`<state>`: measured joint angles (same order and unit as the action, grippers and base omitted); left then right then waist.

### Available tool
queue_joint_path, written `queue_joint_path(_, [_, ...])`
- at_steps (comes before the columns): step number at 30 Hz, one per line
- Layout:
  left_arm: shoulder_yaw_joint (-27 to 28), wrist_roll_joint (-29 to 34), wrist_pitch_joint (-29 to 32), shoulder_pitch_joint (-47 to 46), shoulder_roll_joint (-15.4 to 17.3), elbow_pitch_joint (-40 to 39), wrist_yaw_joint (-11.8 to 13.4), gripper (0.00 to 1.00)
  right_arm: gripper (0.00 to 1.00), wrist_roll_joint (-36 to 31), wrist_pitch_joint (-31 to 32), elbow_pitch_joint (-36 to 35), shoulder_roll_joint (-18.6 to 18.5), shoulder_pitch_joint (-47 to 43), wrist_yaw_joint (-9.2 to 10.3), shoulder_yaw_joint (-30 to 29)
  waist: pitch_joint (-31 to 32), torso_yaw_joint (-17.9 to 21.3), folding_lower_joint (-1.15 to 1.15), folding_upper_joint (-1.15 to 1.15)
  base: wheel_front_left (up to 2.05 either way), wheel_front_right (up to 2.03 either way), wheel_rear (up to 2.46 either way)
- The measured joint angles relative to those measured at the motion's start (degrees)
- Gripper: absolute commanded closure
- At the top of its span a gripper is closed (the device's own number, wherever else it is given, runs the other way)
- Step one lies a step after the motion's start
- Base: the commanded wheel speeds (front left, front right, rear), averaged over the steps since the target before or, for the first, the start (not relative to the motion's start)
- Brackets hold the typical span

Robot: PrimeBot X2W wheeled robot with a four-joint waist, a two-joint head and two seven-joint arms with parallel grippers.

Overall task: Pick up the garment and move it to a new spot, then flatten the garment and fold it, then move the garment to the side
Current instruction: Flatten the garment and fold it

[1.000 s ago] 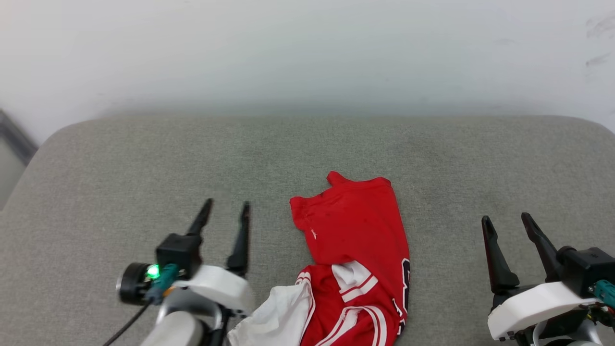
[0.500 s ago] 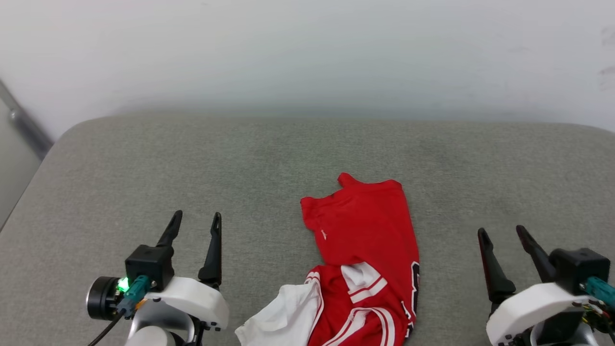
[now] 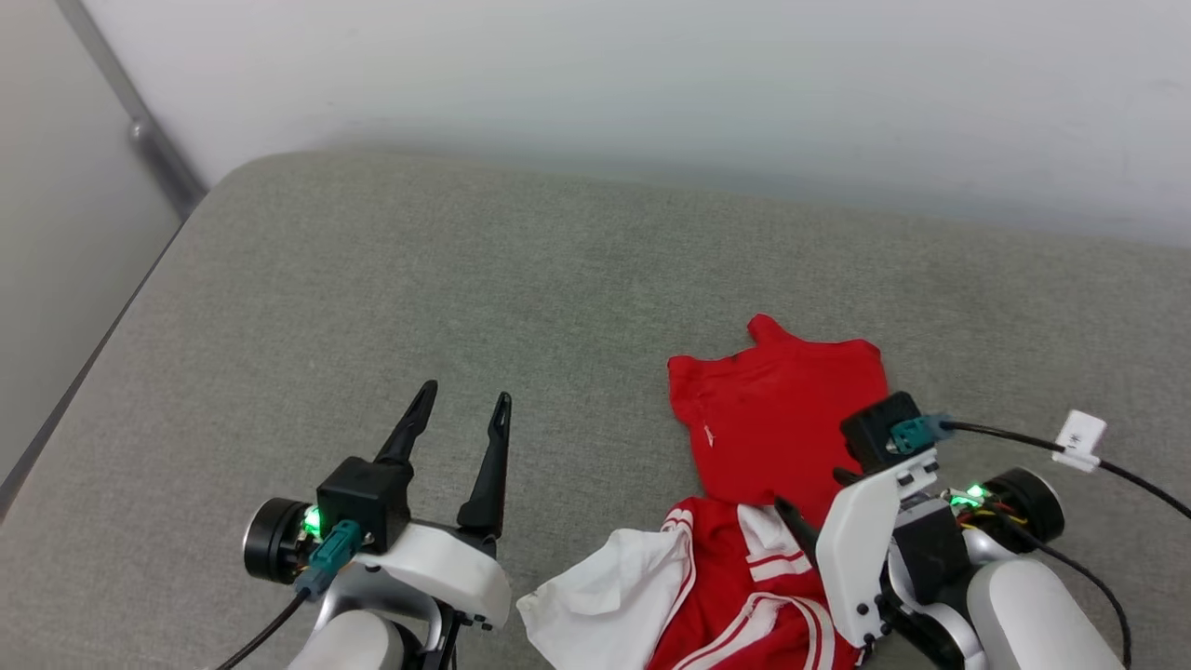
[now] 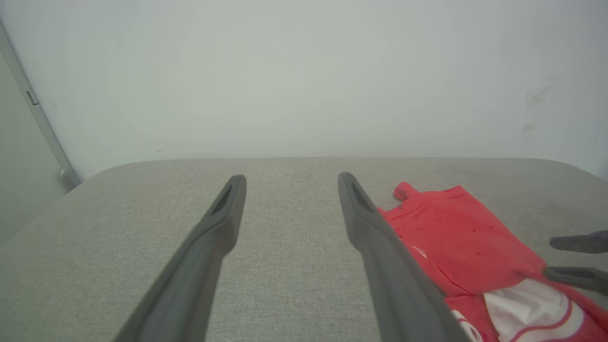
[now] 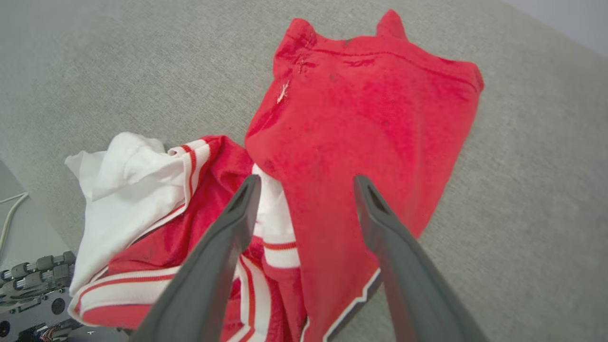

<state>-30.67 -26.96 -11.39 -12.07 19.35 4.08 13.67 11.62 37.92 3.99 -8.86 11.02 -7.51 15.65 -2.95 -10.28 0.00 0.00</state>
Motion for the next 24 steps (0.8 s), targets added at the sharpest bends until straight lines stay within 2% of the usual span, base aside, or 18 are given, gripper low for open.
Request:
queue_joint_path(6, [-0.69, 0.15, -0.99, -1.82, -1.34, 1.36, -0.87, 0.00, 0.00, 2.68, 4.95, 4.12, -4.16, 5.70, 0.00, 7.30, -2.78, -2.57, 0.00, 0.00, 0.00, 0.00, 0.00])
queue_joint_path(9, [-0.79, 0.16, -1.43, -2.61, -1.75, 1.90, -1.07, 0.00, 0.00, 3.48, 5.75, 6.15, -5.53, 7.41, 0.00, 8.36, -3.87, -3.45, 0.00, 0.00, 0.00, 0.00, 0.00])
queue_joint_path(11, [-0.73, 0.15, -1.66, -2.61, -1.81, 2.27, -1.04, 0.00, 1.00, 3.55, 5.38, 6.89, -5.92, 8.08, 0.00, 8.46, -4.35, -3.69, 0.00, 0.00, 0.00, 0.00, 0.00])
queue_joint_path(14, [-0.36, 0.14, -1.94, -2.57, -1.83, 2.61, -0.83, 0.00, 1.00, 3.46, 4.49, 7.23, -6.06, 9.62, 0.00, 7.28, -4.56, -2.98, 0.00, 0.00, 0.00, 0.00, 0.00])
queue_joint_path(17, [-0.24, 0.10, -2.16, -2.55, -1.71, 2.75, -0.85, 0.00, 1.00, 3.28, 2.69, 7.23, -6.01, 10.18, -0.01, 3.58, -4.57, -1.77, 0.00, 0.00, 0.00, 0.00, 0.00])
queue_joint_path(20, [-0.14, 0.11, -2.19, -2.58, -1.37, 2.80, -0.85, 0.00, 1.00, 2.79, 0.41, 7.09, -5.08, 10.35, 0.00, -2.56, -4.47, -0.34, 0.00, 0.00, 0.00, 0.00, 0.00])
queue_joint_path(24, [-0.03, 0.14, -2.14, -2.59, -0.88, 2.72, -0.56, 0.00, 1.00, 1.97, -2.60, 7.10, -2.27, 8.57, 0.00, -13.57, -4.16, 1.70, 0.01, 0.00, 0.00, 0.00, 0.00])
